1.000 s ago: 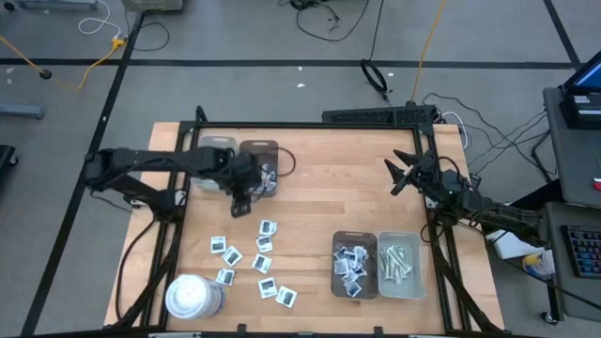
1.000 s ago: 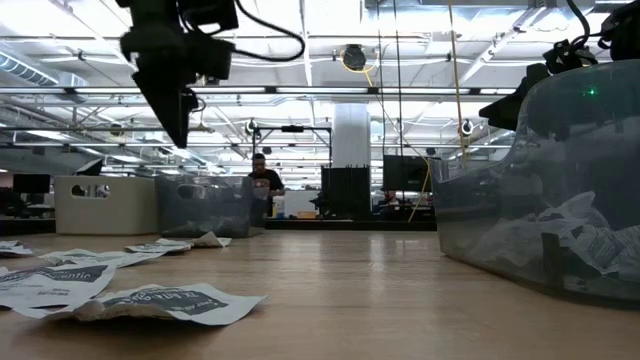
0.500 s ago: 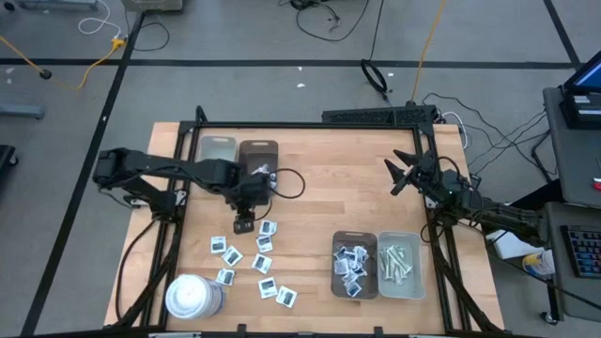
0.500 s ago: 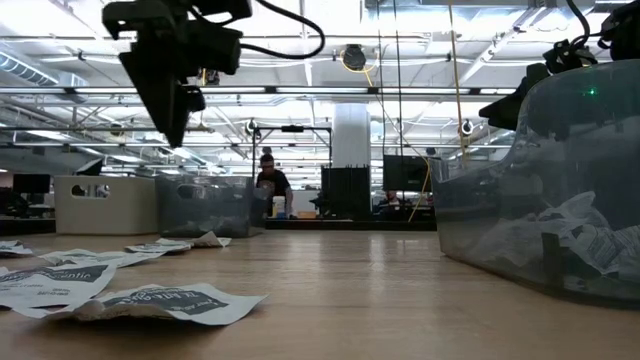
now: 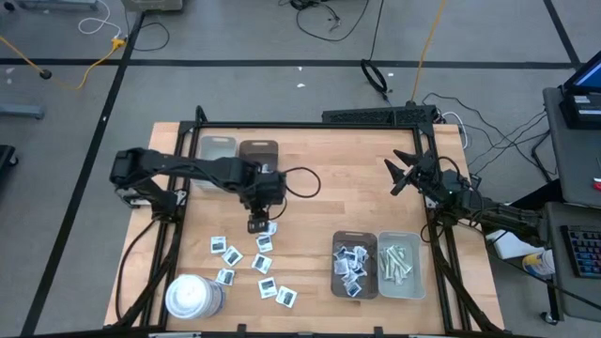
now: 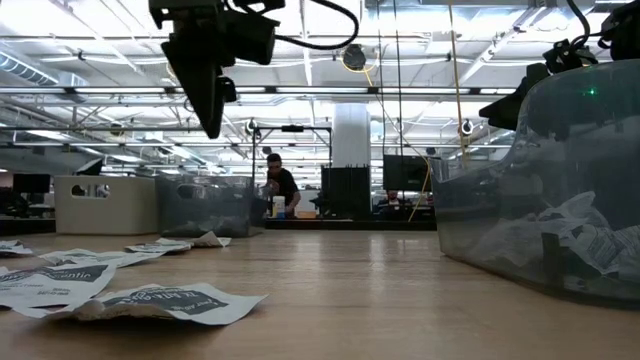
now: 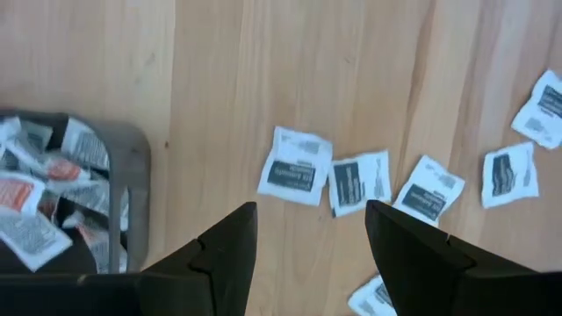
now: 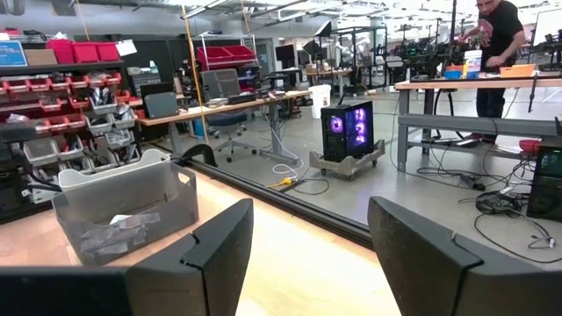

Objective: Pick & Place First Aid Supplies
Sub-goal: Put the white towelette pack into the top gray bin

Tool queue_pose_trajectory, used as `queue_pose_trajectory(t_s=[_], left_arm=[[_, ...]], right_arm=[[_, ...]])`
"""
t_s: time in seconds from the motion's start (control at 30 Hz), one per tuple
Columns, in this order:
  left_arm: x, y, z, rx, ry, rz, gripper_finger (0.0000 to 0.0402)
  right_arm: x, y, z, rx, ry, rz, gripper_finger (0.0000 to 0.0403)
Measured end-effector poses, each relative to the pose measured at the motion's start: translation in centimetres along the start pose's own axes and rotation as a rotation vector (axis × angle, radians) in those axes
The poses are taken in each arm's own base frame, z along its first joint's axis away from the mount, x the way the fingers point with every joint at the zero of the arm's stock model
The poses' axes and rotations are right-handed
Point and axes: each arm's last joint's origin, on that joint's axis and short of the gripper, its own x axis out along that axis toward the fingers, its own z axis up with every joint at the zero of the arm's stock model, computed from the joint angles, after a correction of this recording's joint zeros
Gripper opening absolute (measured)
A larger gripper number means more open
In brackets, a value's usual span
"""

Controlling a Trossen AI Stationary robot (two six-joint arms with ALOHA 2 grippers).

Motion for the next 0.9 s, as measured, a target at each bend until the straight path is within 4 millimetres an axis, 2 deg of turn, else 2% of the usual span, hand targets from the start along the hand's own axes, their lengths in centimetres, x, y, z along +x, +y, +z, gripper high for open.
queue_pose_trajectory(t_s=[0.07, 0.6, 0.9], left_arm=[[0.4, -0.1, 0.1, 0.004, 0.009, 0.006, 0.0218], [7.4, -1.7, 1.2, -0.021, 0.178, 0.093, 0.0218], [10.7, -1.7, 2.1, -0.011, 0.181, 0.093, 0.0218]], right_arm=[[0.0, 0.0, 0.0, 0.000, 0.000, 0.000, 0.0221], [0.0, 0.0, 0.0, 0.000, 0.000, 0.000, 0.0222], [0.0, 0.0, 0.0, 0.000, 0.000, -0.001, 0.0221]])
